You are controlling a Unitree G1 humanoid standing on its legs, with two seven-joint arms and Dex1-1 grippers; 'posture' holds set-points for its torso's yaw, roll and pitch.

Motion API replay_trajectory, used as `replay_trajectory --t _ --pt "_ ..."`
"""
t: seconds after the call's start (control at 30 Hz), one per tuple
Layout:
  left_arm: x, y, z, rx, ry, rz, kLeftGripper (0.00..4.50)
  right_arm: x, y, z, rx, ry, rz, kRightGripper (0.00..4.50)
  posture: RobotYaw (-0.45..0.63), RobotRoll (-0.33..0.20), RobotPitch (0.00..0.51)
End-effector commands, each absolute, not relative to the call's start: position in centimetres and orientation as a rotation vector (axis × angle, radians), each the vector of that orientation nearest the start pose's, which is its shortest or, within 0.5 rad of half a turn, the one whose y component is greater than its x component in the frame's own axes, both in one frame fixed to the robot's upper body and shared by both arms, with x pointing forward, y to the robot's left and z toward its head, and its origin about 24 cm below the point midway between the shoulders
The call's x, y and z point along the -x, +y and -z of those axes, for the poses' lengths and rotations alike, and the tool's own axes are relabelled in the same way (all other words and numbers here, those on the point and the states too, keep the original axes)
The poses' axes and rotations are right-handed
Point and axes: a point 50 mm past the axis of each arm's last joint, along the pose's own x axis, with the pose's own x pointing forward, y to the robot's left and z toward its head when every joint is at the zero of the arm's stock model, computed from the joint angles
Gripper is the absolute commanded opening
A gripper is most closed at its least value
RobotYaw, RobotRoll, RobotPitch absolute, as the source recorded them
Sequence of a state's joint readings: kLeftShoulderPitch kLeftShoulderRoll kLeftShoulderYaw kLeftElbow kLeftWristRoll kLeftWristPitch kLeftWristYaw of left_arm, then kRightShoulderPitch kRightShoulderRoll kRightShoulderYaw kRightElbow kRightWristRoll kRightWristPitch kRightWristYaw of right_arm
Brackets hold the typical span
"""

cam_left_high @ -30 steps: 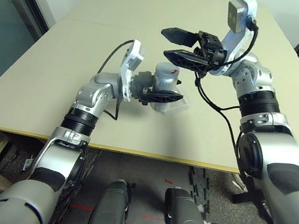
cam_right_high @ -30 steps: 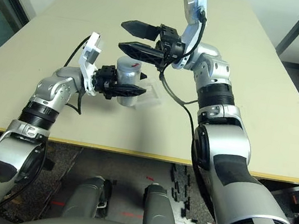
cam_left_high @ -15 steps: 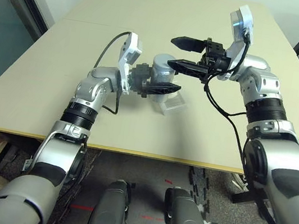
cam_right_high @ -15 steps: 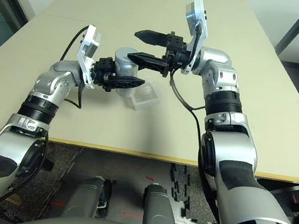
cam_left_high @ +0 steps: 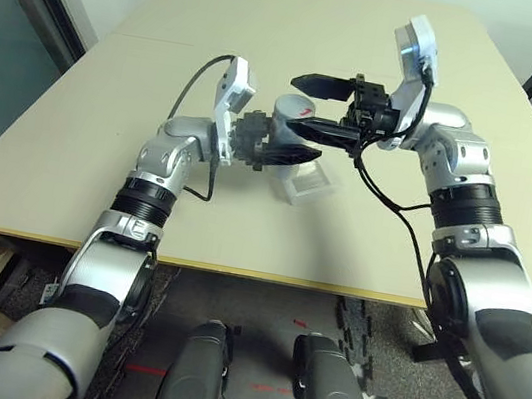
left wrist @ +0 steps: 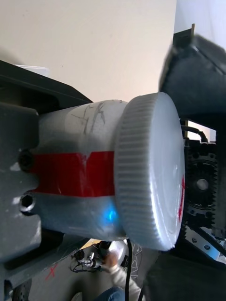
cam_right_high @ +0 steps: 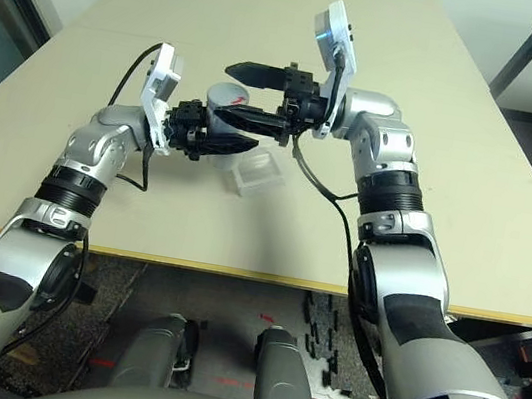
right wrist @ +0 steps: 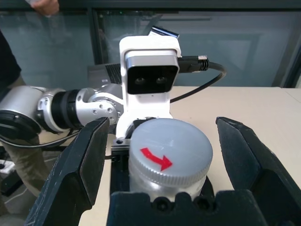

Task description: Pour the medicine from the bottle into the box.

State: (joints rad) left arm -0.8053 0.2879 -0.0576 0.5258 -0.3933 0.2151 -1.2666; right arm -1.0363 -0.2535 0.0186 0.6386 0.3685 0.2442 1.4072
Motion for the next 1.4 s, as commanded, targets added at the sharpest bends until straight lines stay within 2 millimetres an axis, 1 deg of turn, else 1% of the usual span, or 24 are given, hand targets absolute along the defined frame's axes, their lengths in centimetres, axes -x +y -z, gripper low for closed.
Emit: replay_trajectory --t 0.03,0.4,0.83,1.1,1.4 --pt "-34.5 10.8 -16.0 0.011 -0.065 1.410 2.64 -36.0 -8.8 -21.4 0.046 -0.142 -1.554 4.50 -0.16 0.000 0.081" --pt "-34.4 10.8 -15.9 0.016 -0.063 1.415 2.64 -36.6 -8.9 -21.4 0.034 -0.125 -1.516 4.50 -0.16 0.000 0.082" --pt "-34.3 10.9 -16.0 0.023 -0.065 1.421 2.64 -37.0 -9.7 -21.2 -0.012 -0.101 -1.477 4.50 -0.17 0.000 0.083" --pt "-34.2 11.2 -16.1 0.028 -0.071 1.423 2.64 -37.7 -11.3 -21.1 0.009 -0.076 -1.411 4.50 -0.16 0.000 0.078" --pt "-34.0 11.3 -16.1 0.033 -0.071 1.420 2.64 -38.2 -14.1 -20.8 0.015 -0.047 -1.324 4.50 -0.15 0.000 0.075"
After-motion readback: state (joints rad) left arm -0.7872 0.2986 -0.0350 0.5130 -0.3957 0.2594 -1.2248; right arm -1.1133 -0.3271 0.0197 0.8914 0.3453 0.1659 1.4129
